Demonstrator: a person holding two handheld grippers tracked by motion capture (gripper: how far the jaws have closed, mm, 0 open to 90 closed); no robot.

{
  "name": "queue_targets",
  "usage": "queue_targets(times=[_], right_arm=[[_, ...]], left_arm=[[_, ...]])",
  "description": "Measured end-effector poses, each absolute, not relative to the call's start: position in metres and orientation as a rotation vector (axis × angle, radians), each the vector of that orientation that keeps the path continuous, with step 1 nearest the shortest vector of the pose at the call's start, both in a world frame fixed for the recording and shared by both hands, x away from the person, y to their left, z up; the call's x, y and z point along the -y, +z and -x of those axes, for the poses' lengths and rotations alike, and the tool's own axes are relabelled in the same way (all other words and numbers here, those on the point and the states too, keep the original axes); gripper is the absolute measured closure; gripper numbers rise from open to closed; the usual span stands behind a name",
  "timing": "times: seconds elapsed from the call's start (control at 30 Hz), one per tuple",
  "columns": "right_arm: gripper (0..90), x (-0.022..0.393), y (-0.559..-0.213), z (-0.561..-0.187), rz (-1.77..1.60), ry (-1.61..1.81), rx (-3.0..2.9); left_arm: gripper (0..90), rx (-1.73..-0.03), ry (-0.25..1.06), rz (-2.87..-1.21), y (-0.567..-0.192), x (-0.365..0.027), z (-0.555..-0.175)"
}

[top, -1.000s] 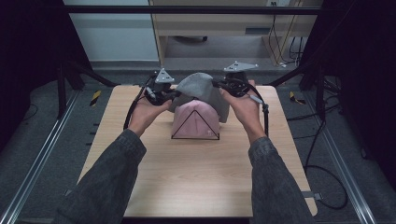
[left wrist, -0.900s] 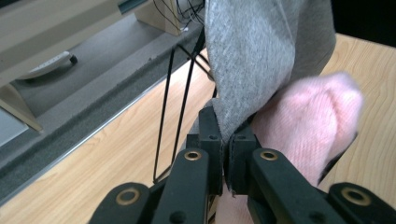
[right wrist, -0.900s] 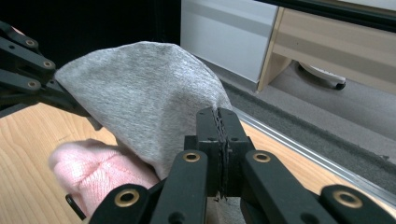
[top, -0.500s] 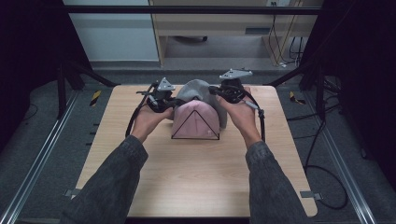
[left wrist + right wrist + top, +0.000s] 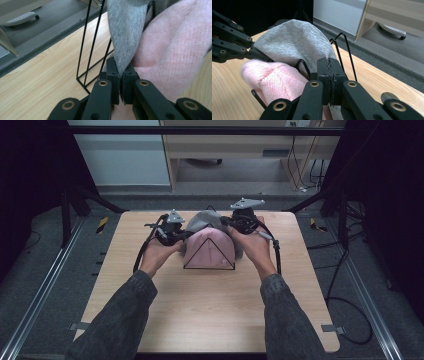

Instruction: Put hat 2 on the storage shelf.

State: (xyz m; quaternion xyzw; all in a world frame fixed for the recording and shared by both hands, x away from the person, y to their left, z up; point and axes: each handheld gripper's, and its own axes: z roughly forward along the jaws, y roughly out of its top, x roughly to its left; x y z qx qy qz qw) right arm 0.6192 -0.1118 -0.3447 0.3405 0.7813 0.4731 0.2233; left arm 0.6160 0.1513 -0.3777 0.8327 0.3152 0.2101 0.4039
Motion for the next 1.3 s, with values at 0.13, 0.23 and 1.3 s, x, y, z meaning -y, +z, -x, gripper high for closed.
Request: queue_targets(times=[0.13,0.23,1.3], right_arm=[[89.3,0.11,-0.346,-0.619,-0.939,1.306,-2.163],[89.3,0.107,-0.348,-0.618,-0.94,1.301,-2.171],[36.9,0.11,-0.333,-0.597,-0.978,1.271,-2.127]], left_arm=[[87.3,-0.83,0.555,-2.088,-0.379,-0.157,-0.616],[87.2,-0.841,0.546,-2.091,-0.38,-0.16,-0.617],[35.4,-0.786,0.579,-2.084,-0.354,-0.163,-0.581]])
